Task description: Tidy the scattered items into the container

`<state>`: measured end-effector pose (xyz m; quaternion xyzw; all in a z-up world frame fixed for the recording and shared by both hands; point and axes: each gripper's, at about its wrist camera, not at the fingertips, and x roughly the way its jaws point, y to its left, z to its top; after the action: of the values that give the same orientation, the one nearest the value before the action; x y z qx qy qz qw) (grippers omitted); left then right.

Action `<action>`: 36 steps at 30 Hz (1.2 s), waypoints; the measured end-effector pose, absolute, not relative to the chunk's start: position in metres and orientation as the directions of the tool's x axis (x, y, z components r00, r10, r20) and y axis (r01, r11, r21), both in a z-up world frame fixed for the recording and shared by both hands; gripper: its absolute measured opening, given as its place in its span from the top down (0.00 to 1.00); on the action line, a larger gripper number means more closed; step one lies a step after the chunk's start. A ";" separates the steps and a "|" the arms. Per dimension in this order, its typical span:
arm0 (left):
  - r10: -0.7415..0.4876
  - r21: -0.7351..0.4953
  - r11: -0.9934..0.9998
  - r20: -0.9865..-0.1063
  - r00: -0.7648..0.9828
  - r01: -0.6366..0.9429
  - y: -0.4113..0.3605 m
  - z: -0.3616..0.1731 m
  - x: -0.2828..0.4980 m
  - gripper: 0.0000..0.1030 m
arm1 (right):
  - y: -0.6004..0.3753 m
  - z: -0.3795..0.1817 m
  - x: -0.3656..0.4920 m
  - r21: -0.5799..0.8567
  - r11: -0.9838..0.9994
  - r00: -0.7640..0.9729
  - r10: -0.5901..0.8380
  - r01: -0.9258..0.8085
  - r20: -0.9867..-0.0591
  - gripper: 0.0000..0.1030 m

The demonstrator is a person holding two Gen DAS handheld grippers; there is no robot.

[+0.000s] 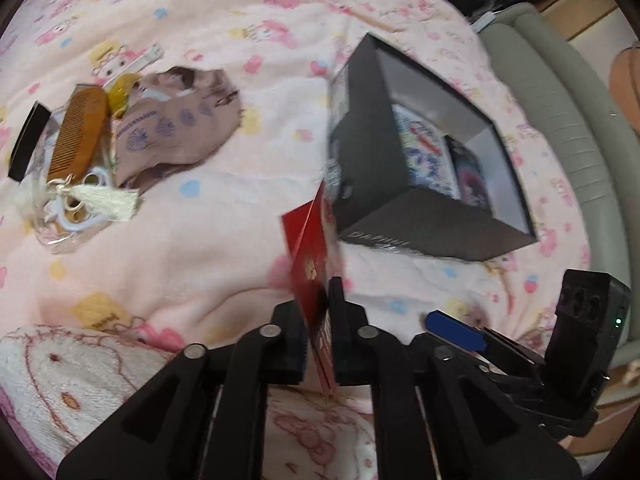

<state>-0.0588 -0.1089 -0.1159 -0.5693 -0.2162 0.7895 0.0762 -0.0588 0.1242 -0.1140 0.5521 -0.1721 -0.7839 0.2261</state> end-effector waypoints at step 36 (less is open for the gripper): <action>0.429 -0.449 -0.888 -0.887 -0.169 0.104 -0.107 -0.130 -0.075 0.62 | 0.095 -0.112 -0.080 0.565 -0.807 -0.350 -0.586 0.172 -0.731 0.55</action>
<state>-0.0753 -0.1072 -0.1296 -0.6349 -0.2097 0.7353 0.1104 -0.0804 0.0949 -0.1122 0.5182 -0.1998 -0.7969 0.2379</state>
